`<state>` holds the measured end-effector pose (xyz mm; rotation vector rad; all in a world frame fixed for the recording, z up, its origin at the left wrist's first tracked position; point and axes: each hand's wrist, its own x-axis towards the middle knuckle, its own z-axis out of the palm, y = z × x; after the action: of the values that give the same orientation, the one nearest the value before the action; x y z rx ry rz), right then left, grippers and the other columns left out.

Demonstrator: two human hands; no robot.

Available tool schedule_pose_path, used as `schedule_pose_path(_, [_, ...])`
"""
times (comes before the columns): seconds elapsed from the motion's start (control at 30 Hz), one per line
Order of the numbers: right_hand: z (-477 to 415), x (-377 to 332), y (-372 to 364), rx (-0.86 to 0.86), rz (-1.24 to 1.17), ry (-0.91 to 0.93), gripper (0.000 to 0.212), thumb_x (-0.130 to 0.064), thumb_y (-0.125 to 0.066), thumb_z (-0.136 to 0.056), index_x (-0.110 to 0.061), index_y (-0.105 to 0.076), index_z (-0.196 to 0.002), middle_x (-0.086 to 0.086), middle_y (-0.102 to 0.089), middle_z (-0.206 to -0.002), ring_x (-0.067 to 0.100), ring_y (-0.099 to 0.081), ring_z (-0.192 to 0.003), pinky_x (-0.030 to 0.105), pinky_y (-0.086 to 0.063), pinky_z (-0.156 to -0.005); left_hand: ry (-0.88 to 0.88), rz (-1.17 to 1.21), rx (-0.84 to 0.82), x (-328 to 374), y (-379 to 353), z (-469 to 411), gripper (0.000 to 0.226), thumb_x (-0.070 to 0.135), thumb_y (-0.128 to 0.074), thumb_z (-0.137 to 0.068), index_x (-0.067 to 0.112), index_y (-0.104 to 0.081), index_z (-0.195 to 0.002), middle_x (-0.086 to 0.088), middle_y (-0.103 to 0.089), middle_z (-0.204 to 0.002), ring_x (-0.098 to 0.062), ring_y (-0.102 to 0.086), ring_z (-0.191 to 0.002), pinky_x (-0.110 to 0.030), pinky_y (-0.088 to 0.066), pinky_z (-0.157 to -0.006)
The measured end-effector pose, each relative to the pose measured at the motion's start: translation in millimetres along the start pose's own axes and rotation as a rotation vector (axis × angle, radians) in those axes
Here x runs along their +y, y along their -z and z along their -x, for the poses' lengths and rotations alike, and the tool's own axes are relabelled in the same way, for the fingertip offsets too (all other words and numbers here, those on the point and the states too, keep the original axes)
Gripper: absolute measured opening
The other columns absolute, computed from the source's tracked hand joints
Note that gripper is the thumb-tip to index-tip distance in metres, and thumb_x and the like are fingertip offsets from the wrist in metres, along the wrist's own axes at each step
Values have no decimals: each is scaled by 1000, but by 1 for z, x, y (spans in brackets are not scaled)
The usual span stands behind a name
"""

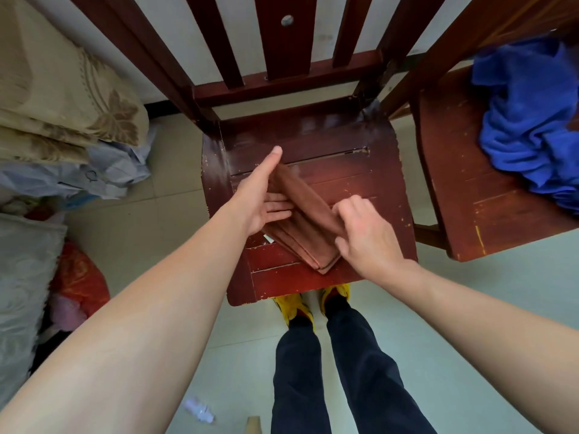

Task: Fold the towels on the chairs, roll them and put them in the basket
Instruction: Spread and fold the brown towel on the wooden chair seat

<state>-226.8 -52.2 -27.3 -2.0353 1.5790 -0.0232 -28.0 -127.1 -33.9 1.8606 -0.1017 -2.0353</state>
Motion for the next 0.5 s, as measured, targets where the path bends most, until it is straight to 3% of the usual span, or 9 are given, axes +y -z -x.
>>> schedule_pose_path(0.1, [13,-12,-9,-64,138,97,40,-4,-71,-65,-9,-56,-101,10,-53,-96,30,-49,-85,35,-38,-56,-73,-133,129,0,2,2,34,15,-70,-82,14,-57,-114,-14,-62,-112,-27,-63,-93,-39,-56,-67])
schedule_pose_path(0.2, [28,-19,-21,-149,197,135,44,-8,-73,-67,-8,-62,-110,12,-58,-106,32,-53,-89,38,-41,-64,-143,-212,209,-8,12,1,45,-13,-56,-78,12,-61,-115,-8,-62,-100,-21,-59,-84,-37,-52,-73])
schedule_pose_path(0.3, [42,-24,-29,-179,209,160,42,-26,-74,-76,-8,-66,-113,13,-61,-112,33,-57,-95,40,-48,-70,-306,-423,283,-23,23,-2,49,-15,-53,-75,14,-62,-113,-4,-60,-94,-18,-57,-84,-30,-49,-73])
schedule_pose_path(0.4, [44,-26,-34,-183,172,125,30,-23,-71,-82,-9,-69,-109,11,-61,-102,30,-58,-88,37,-48,-62,-617,-985,422,-39,31,-2,42,-4,-59,-74,16,-56,-110,-9,-58,-106,-25,-55,-98,-37,-50,-83])
schedule_pose_path(0.5, [38,-28,-39,-269,66,26,23,-16,-55,-93,-13,-57,-116,7,-49,-103,26,-51,-88,36,-45,-57,-935,-1499,467,-49,30,3,37,-4,-63,-69,9,-54,-103,-16,-50,-103,-36,-50,-94,-42,-47,-63])
